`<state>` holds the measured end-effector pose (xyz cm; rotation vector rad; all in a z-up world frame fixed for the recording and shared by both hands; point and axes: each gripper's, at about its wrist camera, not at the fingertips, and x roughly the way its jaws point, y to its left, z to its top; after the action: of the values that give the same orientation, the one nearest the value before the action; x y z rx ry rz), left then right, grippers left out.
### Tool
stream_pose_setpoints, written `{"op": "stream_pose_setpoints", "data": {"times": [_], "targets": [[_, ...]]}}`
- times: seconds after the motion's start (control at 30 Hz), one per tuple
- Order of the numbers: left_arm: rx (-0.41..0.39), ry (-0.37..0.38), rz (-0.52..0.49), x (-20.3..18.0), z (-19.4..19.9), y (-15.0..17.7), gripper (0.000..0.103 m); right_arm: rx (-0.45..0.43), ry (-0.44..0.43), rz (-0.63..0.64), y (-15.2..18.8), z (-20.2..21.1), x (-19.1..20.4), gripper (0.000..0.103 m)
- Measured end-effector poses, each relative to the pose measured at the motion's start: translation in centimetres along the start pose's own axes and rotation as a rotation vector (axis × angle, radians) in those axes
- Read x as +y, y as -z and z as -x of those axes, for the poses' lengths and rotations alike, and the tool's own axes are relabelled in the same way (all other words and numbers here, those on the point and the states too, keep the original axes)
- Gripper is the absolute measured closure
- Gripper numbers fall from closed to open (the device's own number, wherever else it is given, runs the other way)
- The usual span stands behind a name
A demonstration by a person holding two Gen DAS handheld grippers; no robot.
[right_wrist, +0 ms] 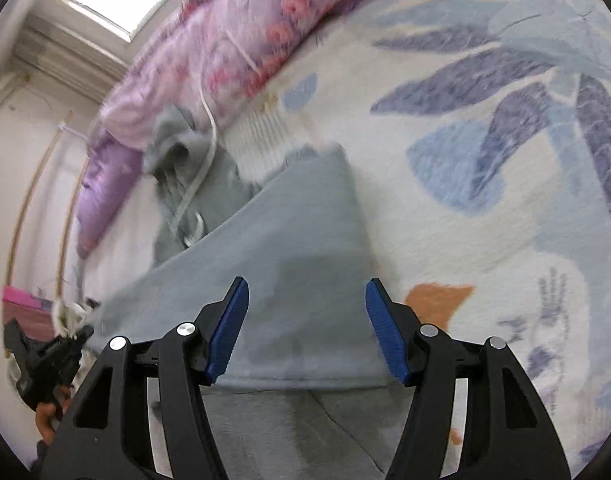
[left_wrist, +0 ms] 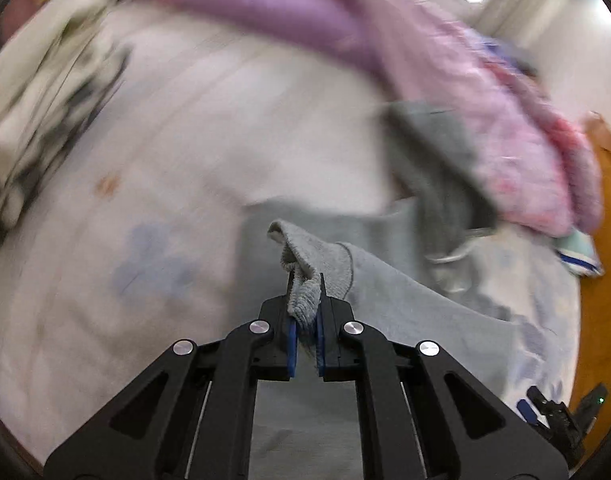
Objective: Fold large clothes
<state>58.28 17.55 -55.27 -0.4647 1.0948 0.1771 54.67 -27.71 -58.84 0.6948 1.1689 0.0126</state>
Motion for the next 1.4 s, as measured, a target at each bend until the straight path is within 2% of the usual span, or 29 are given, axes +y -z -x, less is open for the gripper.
{"op": "stream_pose_setpoints", "data": {"times": [0.07,0.1,0.13,0.2,0.3,0.43,0.5,0.53,0.63,0.7,0.77,0.83,0.97,1.03,1.13,1.2,1.4], "targets": [[0.117,-0.04,0.024,2.0,-3.1,1.1,0.096,0.034,0.055,0.023,0.0,-2.1,0.2,0.045],[0.135,-0.078,0.04,3.1,-4.3,1.8,0.096,0.048,0.08,0.033,0.0,-2.9,0.2,0.045],[0.136,-0.1,0.042,3.7,-4.6,2.1,0.096,0.053,0.128,0.044,-0.1,-3.5,0.3,0.045],[0.152,-0.086,0.061,4.1,-5.0,2.7,0.096,0.064,0.122,0.039,-0.4,-4.2,0.1,0.045],[0.175,-0.101,0.039,4.2,-6.0,3.3,0.094,0.083,0.189,0.04,-0.6,-5.4,-0.7,0.045],[0.198,-0.12,0.012,4.3,-6.9,3.1,0.087,0.06,0.168,-0.015,-0.8,-5.3,-1.7,0.045],[0.213,-0.121,0.017,4.2,-7.0,2.6,0.08,0.015,0.143,-0.046,-1.0,-4.4,-2.1,0.045],[0.221,-0.126,0.022,4.0,-7.0,2.0,0.073,0.013,0.153,-0.055,-1.1,-4.2,-2.5,0.045],[0.204,-0.116,0.05,4.7,-5.1,0.8,0.054,0.053,0.184,-0.081,-1.6,-4.9,-3.6,0.045],[0.171,-0.094,0.068,4.5,-3.2,-0.1,0.054,0.061,0.23,-0.056,-2.6,-4.4,-2.3,0.045],[0.129,-0.073,0.066,3.6,-1.5,-1.5,0.054,-0.002,0.243,0.012,-4.1,-2.6,0.3,0.045],[0.089,-0.031,0.046,2.4,-0.5,-3.1,0.053,-0.054,0.21,0.087,-5.7,-1.6,3.4,0.043],[0.091,0.07,-0.011,-1.9,-1.0,-7.5,0.051,-0.082,0.137,0.288,-9.2,-2.5,11.0,0.043],[0.116,0.082,-0.036,-5.1,-3.4,-9.0,0.04,-0.057,0.116,0.371,-11.2,-4.8,14.6,0.043],[0.122,0.105,-0.074,-8.9,-6.8,-11.6,0.039,-0.025,0.128,0.469,-13.2,-8.5,17.9,0.043],[0.161,0.104,-0.078,-10.7,-9.8,-13.0,0.039,-0.001,0.158,0.505,-13.9,-10.9,19.3,0.043],[0.238,0.106,-0.069,-13.3,-16.2,-14.7,0.039,-0.009,0.205,0.539,-15.8,-14.7,20.4,0.044]]}}
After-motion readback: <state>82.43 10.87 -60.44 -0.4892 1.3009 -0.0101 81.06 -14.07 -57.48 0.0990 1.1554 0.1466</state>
